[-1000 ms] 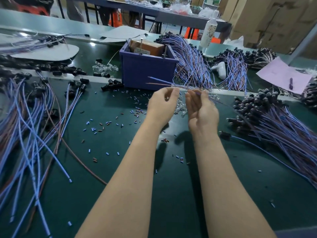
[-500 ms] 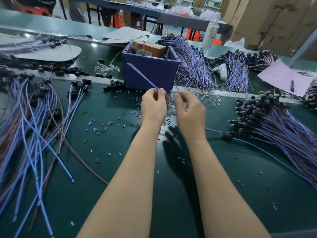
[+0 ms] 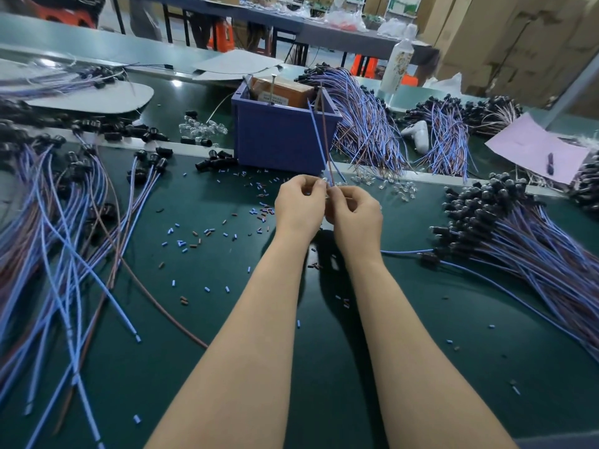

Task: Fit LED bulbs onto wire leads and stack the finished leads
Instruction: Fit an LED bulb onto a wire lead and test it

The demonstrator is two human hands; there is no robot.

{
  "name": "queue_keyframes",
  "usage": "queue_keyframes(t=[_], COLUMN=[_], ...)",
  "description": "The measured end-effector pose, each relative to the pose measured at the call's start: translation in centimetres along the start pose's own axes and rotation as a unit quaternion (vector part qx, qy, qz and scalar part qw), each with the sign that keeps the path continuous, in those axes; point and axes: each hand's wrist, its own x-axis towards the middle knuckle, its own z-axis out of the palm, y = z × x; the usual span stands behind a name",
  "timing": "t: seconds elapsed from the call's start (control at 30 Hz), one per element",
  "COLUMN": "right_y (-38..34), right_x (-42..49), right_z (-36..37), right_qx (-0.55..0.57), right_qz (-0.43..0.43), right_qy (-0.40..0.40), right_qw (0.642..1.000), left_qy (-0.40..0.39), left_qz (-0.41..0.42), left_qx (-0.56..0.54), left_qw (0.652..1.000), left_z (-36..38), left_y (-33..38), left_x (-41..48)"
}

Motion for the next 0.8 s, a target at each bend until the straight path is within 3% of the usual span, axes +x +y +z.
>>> queue_keyframes(t=[0.2, 0.43, 0.6, 0.8], right_y=[0.2, 0.0, -0.4, -0.9], right_x=[-0.1, 0.1, -0.2, -0.4], right_z=[0.3, 0.2, 0.5, 0.7], right_qx=[0.017, 0.084, -0.021, -0.093], right_qz=[-0.002, 0.029, -0.024, -0.047], right_qy=[-0.034, 0.038, -0.011, -0.058], right_qw=[0.999, 0.995, 0.999, 0.993], left_qy=[-0.013, 0.084, 0.123, 0.092], left_qz=[0.005, 0.023, 0.044, 0.006], left_qx=[-0.017, -0.101, -0.086, -0.085], left_qw=[1.000, 0.991, 0.988, 0.992], left_z=[0.0, -0.5, -0.9, -1.3], left_y=[-0.2, -0.1, -0.1, -0.5], left_x=[0.1, 0.3, 0.5, 0.9])
